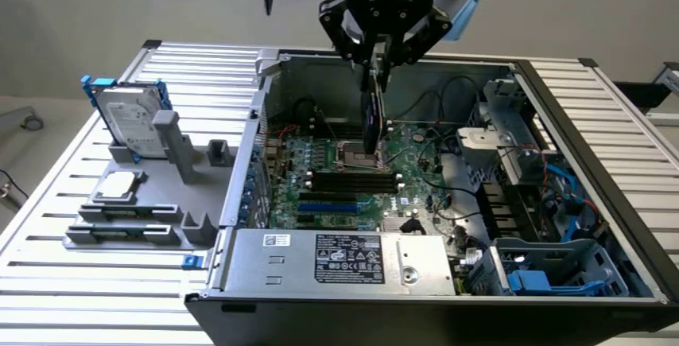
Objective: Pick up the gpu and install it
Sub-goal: 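Insert the gpu into the slot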
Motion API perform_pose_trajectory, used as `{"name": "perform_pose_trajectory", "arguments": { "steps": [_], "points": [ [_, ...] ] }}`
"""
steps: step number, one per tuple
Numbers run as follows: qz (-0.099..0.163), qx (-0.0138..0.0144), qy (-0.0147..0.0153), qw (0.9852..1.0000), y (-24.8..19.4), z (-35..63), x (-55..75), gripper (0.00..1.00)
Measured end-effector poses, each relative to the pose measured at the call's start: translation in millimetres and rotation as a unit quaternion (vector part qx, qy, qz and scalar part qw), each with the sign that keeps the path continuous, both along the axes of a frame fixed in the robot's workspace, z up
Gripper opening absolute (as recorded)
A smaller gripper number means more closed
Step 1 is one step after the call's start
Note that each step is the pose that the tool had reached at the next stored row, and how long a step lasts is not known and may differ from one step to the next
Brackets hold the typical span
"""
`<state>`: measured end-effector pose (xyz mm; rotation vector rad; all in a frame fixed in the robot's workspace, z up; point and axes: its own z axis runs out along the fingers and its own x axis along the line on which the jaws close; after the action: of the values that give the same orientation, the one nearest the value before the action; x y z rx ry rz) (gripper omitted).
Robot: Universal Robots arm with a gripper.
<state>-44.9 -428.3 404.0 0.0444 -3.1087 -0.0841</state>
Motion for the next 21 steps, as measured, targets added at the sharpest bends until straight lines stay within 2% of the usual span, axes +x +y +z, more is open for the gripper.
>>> {"name": "perform_pose_trajectory", "arguments": {
  "steps": [5, 7, 11, 16, 21],
  "points": [
    [0.045, 0.0000, -0.0003, 0.9990, 0.0, -5.1, 0.0, 0.26],
    [0.063, 0.0000, -0.0004, 0.9980, 0.0, -7.1, 0.0, 0.26],
    [0.100, 0.0000, -0.0006, 0.9950, 0.0, -11.3, 0.0, 0.26],
    [0.146, 0.0000, -0.0009, 0.9894, 0.0, -16.7, 0.0, 0.26],
    [0.190, 0.0001, -0.0016, 0.9818, 0.0, -22.5, 0.0, 0.26]
  ]
}}
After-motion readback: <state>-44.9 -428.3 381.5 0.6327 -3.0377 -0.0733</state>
